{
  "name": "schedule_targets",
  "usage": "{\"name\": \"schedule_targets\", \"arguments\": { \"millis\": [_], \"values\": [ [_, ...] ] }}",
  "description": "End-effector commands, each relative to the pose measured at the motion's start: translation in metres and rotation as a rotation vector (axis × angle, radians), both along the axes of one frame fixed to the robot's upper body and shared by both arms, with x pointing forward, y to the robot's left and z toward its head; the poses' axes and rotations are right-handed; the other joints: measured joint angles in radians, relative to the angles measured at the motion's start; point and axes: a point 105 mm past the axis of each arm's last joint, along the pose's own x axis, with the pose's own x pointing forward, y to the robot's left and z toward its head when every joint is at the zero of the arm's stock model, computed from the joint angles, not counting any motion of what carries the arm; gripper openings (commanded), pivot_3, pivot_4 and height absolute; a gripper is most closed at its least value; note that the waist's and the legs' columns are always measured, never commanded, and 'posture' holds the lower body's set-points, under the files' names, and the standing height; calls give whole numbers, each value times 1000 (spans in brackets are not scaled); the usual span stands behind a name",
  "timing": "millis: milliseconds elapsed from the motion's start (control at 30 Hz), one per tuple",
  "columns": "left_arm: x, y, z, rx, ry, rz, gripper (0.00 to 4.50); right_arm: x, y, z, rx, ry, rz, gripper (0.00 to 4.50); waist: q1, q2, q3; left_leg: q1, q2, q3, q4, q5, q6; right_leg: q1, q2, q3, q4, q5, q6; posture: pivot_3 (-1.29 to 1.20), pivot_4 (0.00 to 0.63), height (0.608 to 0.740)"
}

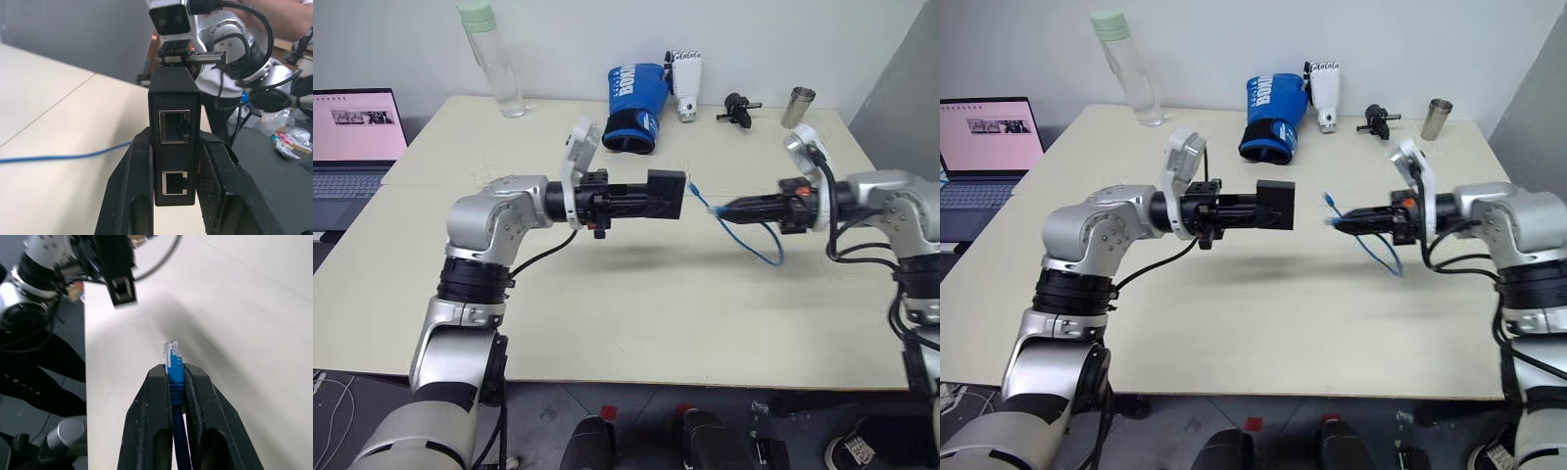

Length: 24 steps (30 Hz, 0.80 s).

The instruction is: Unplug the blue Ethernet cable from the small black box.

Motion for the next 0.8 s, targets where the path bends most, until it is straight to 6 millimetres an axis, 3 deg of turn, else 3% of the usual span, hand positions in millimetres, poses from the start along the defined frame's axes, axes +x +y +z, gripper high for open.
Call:
{"name": "schedule_targets", "arguments": {
  "millis": [33, 100, 200, 433, 533, 600, 800],
  "values": [
    [-6, 5, 12, -14, -46, -13, 797, -2, -11, 9, 8, -68, -33, 73, -3, 0, 0, 0, 0, 0, 0, 0, 0, 0, 0, 0, 0, 0, 0, 0, 150, 740],
    [-5, 6, 13, -13, -47, -3, 797, 10, -16, -4, -49, -132, -133, 73, -5, 0, 0, 0, 1, 0, 0, 0, 0, 0, 1, 0, 0, 0, 0, 0, 150, 740],
    [-5, 6, 14, -17, -47, 5, 797, 26, -21, -41, -243, -277, -283, 73, -3, 0, 0, 0, 1, 0, -1, 0, 0, 0, 1, 0, 0, 0, 0, 0, 150, 740],
    [-4, 6, 14, -15, -45, 11, 797, 0, 3, -101, -355, -351, -241, 73, 0, 0, 0, -3, 0, 1, 0, 0, -1, -4, 0, 2, 3, 0, 0, 0, 150, 740],
    [-4, 6, 15, -14, -45, 11, 797, -5, 4, -110, -371, -361, -240, 73, 0, 0, 0, -3, 0, 1, 1, 0, -1, -4, 0, 2, 4, 0, 0, 0, 150, 740],
    [-4, 5, 15, -14, -43, 9, 797, -5, 0, -113, -382, -369, -244, 774, 0, 0, 0, -2, 0, 1, 1, 0, -1, -4, 0, 2, 4, 0, 0, 0, 150, 740],
    [-3, 5, 15, -17, -40, 10, 797, -11, -5, -104, -384, -377, -190, 2035, 0, 0, 0, -2, 0, 1, 1, 0, -1, -4, 1, 2, 4, 0, 0, 0, 150, 740]
  ]
}}
